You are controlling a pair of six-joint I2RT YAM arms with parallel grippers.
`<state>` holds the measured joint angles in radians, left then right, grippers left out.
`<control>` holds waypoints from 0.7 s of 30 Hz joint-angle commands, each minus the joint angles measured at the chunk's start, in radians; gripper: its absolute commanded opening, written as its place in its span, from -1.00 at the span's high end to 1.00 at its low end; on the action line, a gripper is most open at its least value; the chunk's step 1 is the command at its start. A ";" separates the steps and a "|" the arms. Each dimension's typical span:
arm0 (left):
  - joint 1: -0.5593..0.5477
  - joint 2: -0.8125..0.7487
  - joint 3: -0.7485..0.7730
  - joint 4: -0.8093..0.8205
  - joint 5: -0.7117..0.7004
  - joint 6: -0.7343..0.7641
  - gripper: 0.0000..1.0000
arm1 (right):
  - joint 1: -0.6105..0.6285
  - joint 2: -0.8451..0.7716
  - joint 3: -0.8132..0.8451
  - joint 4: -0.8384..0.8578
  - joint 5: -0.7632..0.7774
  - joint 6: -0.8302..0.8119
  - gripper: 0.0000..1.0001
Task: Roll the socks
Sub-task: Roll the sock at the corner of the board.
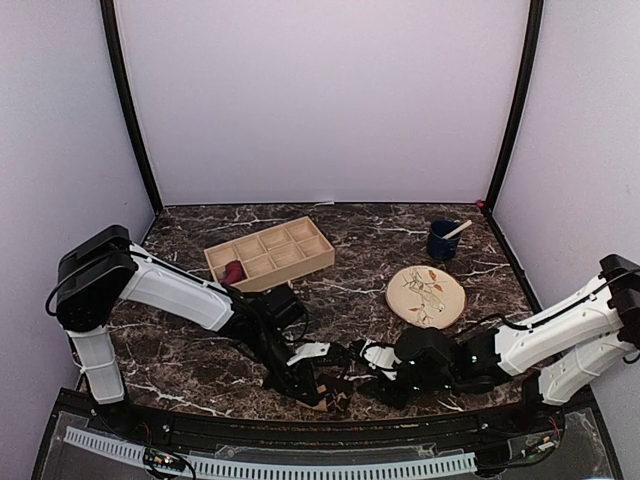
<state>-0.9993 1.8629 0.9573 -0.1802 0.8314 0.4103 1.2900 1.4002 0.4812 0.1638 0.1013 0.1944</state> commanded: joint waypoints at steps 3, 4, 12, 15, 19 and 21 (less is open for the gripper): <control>0.024 0.018 0.020 -0.043 0.003 -0.026 0.99 | 0.082 -0.108 -0.057 0.065 0.084 -0.007 0.12; 0.025 0.018 0.020 -0.041 0.004 -0.028 0.99 | 0.090 -0.121 -0.064 0.064 0.090 -0.001 0.12; 0.027 0.030 0.027 -0.044 0.017 -0.031 0.99 | 0.172 -0.100 -0.049 0.047 0.125 -0.001 0.12; 0.027 0.034 0.030 -0.047 0.024 -0.032 0.99 | 0.189 -0.056 -0.026 0.055 0.126 -0.019 0.12; 0.027 0.043 0.035 -0.058 0.030 -0.027 0.99 | 0.203 -0.002 0.013 0.063 0.131 -0.053 0.12; 0.027 0.049 0.040 -0.065 0.032 -0.026 0.99 | 0.206 0.022 0.033 0.064 0.132 -0.073 0.13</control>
<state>-0.9791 1.8889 0.9810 -0.1974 0.8608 0.3813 1.4799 1.3884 0.4606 0.1867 0.2115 0.1673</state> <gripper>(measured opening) 0.097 0.439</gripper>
